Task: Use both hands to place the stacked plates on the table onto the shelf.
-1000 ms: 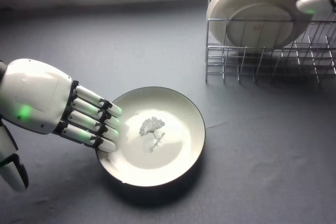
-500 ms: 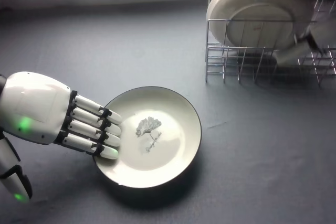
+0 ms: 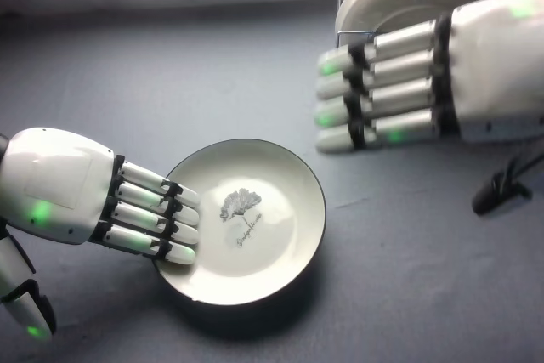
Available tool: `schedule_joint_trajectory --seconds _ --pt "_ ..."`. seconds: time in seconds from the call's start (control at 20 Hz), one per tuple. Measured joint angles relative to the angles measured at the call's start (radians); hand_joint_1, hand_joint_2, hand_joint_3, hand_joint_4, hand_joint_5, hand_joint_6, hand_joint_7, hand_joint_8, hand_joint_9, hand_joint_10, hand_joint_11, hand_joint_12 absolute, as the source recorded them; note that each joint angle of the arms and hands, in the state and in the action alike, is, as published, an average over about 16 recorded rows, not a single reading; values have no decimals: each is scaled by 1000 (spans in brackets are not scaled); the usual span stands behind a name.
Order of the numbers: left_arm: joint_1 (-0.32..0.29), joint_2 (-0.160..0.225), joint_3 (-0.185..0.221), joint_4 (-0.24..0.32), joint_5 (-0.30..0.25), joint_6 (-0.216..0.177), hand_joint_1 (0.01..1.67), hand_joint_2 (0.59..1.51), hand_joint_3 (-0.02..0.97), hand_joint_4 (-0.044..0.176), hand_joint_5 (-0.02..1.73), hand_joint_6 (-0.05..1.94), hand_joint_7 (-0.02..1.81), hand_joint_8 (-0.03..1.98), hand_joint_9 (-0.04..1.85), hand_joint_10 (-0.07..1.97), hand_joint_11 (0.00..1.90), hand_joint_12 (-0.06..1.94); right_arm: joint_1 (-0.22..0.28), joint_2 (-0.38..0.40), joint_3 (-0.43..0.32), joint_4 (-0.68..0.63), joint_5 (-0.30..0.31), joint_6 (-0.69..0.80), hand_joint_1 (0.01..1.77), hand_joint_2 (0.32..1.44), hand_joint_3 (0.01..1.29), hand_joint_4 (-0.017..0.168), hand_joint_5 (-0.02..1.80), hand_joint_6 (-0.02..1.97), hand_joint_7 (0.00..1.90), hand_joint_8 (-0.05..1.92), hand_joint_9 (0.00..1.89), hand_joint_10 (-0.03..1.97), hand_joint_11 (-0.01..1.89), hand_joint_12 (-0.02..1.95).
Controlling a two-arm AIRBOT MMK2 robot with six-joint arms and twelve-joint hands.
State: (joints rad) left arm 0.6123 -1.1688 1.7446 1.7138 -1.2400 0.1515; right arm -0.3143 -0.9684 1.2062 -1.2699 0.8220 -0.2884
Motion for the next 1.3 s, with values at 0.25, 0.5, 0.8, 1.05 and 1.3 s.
schedule_joint_trajectory --seconds 0.25,0.5,0.8,1.05,1.3 --pt "-5 10 -24 1 7 -6 14 990 10 -10 -14 -23 -2 -16 12 4 15 8 -37 -20 -7 -25 3 -15 810 831 13 4 21 -1 18 19 22 13 11 2" --pt "-40 23 -47 26 3 -37 14 992 10 -7 -11 -15 6 -9 15 4 15 8 -57 -36 -8 -28 -9 -28 784 839 14 4 20 -1 21 19 22 14 11 2" --pt "-107 37 -65 80 -9 -96 13 991 10 -2 -4 -2 16 -2 18 6 15 9 -60 -37 -11 -27 -16 -36 765 844 13 4 19 -2 22 18 22 14 11 1" --pt "-156 40 -57 125 -18 -148 13 989 10 2 2 8 21 1 20 9 15 9 -60 -32 -19 -26 -17 -40 766 846 14 4 20 -2 21 18 21 14 11 2" --pt "-175 32 -34 152 -14 -188 14 986 10 3 5 11 19 0 21 9 15 7 -61 -26 -27 -25 -17 -43 765 848 14 4 20 -3 21 18 21 14 12 2"
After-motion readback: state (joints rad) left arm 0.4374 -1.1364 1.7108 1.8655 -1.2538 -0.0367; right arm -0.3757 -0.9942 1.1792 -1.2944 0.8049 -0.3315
